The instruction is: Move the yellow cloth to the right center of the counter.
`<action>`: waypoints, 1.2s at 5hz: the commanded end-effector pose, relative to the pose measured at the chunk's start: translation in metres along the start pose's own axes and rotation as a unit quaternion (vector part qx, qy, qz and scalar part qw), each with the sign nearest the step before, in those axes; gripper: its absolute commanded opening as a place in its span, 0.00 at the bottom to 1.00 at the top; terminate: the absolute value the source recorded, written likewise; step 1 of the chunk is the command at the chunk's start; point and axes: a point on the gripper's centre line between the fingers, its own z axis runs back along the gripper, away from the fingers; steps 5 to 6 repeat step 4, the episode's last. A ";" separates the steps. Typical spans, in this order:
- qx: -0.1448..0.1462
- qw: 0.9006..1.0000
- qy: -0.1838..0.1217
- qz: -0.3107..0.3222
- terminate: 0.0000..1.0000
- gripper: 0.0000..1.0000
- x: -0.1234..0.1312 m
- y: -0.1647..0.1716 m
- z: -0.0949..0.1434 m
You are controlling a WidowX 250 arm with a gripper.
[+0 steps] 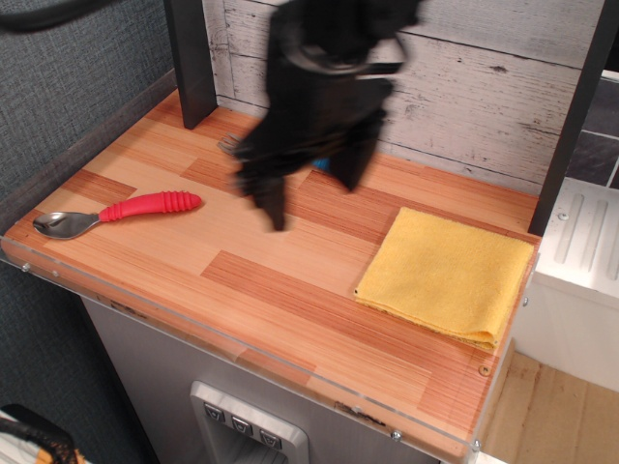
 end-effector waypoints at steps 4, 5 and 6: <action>0.001 0.998 0.003 0.068 1.00 1.00 0.064 0.023 0.001; 0.001 0.998 0.003 0.068 1.00 1.00 0.064 0.023 0.001; 0.001 0.998 0.003 0.068 1.00 1.00 0.064 0.023 0.001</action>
